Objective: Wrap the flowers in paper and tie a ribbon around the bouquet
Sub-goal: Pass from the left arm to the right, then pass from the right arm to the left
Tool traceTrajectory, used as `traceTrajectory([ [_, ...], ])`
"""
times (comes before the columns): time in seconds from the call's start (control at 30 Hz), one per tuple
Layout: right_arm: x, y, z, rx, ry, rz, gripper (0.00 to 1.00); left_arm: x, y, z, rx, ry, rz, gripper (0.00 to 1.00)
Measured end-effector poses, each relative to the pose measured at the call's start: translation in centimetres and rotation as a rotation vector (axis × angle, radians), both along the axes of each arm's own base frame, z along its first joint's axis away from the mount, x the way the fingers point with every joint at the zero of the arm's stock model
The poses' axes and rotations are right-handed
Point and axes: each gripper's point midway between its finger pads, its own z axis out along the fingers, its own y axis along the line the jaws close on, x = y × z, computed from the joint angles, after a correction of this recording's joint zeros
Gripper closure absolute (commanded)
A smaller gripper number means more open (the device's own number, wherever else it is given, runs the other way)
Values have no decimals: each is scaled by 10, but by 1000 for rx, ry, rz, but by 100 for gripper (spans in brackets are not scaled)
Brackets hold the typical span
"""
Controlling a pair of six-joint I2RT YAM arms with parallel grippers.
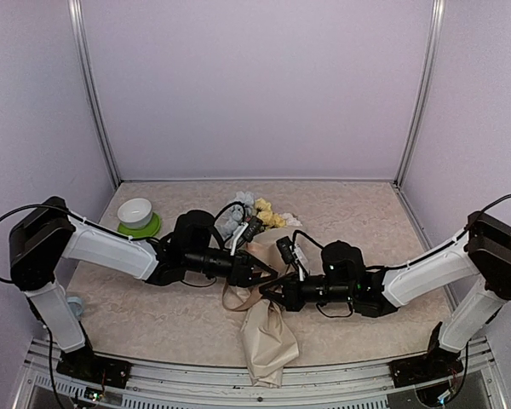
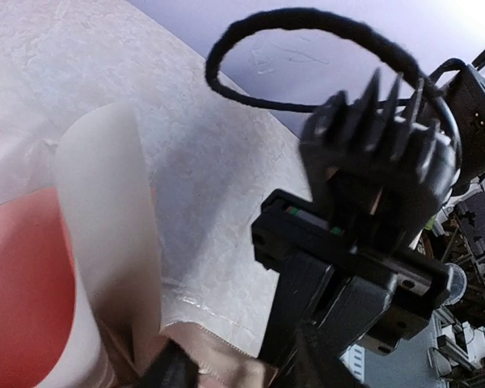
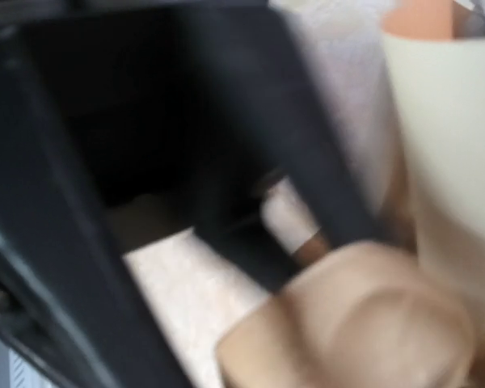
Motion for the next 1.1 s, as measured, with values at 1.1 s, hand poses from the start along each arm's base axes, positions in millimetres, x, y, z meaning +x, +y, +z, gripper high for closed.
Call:
traceTrajectory([
  [1.1,-14,-13,4,-276,-235,355,100,-31,28,-22,198,-779,-252,28],
])
